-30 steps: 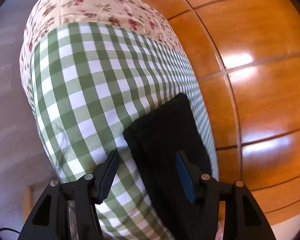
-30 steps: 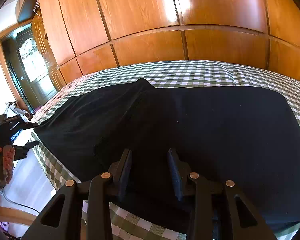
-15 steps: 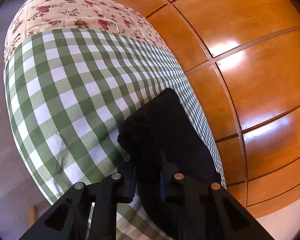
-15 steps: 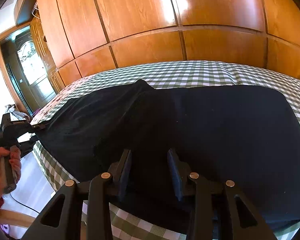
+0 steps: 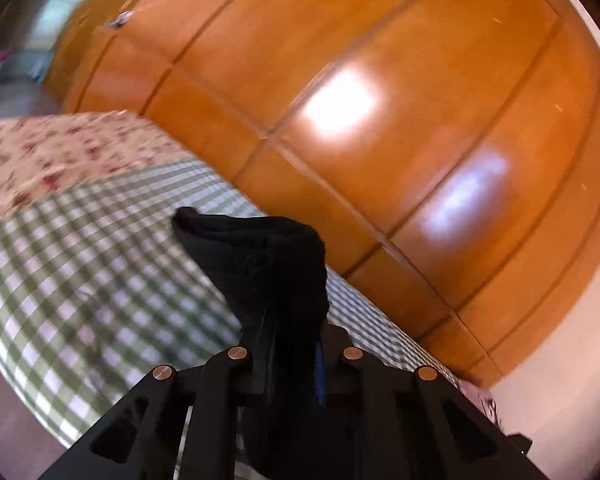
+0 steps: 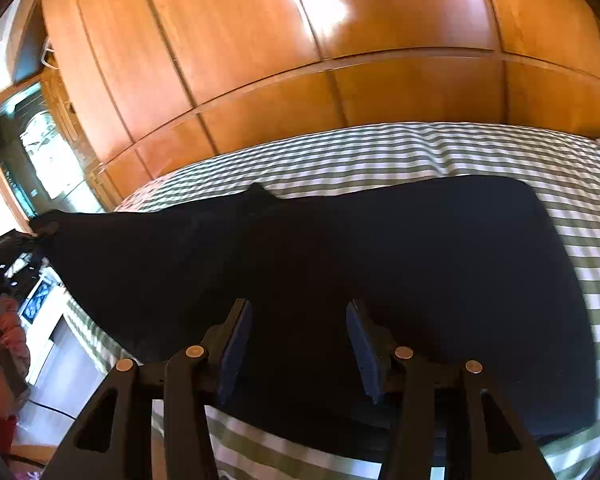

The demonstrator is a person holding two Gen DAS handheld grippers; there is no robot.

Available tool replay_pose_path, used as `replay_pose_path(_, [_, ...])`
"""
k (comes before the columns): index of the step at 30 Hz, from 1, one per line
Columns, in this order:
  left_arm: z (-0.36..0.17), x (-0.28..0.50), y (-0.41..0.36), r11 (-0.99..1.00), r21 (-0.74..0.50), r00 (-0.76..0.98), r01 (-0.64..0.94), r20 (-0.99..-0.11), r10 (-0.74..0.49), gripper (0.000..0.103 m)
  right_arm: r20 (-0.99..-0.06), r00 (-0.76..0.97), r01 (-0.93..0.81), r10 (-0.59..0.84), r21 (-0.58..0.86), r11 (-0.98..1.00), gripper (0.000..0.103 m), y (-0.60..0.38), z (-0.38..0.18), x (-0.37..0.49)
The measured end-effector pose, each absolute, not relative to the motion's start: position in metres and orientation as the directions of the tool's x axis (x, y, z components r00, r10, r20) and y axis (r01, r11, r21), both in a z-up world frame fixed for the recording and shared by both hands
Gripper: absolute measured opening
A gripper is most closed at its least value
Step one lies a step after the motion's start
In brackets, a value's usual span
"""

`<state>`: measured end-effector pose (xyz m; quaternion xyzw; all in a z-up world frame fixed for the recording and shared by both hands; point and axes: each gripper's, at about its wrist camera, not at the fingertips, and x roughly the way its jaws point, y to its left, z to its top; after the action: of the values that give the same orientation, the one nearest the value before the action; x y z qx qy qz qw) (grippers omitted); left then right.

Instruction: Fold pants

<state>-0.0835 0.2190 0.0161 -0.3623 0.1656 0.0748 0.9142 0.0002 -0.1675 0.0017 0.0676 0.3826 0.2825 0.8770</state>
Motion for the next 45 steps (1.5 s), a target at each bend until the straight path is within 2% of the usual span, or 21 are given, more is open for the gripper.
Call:
replay_pose_path(3, [0.029, -0.081, 0.205, 0.753, -0.627, 0.946, -0.199, -0.323, -0.019, 0.014, -0.653, 0.546, -0.415, 0.525, 0.333, 0.847, 0.050, -0.181, 0.004, 0.005])
replay_pose_path(10, [0.079, -0.056, 0.139, 0.818, -0.575, 0.959, 0.005, -0.228, -0.167, 0.014, -0.636, 0.566, -0.371, 0.525, 0.372, 0.851, 0.050, -0.214, 0.017, 0.007])
replay_pose_path(17, [0.109, -0.036, 0.070, 0.830, -0.529, 0.929, 0.178, -0.187, -0.319, 0.014, -0.613, 0.613, -0.283, 0.499, 0.420, 0.862, 0.050, -0.257, 0.024, 0.006])
replay_pose_path(21, [0.114, -0.025, 0.026, 0.839, -0.478, 0.899, 0.261, -0.197, -0.392, 0.014, -0.604, 0.633, -0.234, 0.484, 0.447, 0.863, 0.050, -0.278, 0.025, 0.004])
replay_pose_path(25, [0.105, -0.007, -0.018, 0.817, -0.473, 0.849, 0.329, -0.231, -0.475, 0.014, -0.600, 0.661, -0.182, 0.450, 0.454, 0.872, 0.050, -0.299, 0.027, 0.005])
replay_pose_path(34, [0.050, 0.028, -0.111, 0.813, -0.413, 0.717, 0.410, -0.405, -0.567, 0.014, -0.604, 0.713, -0.028, 0.355, 0.482, 0.876, 0.050, -0.359, 0.027, 0.008])
replay_pose_path(45, [-0.023, 0.044, -0.177, 0.837, -0.342, 0.601, 0.428, -0.584, -0.546, 0.014, -0.627, 0.717, 0.052, 0.304, 0.483, 0.874, 0.050, -0.383, 0.019, 0.006])
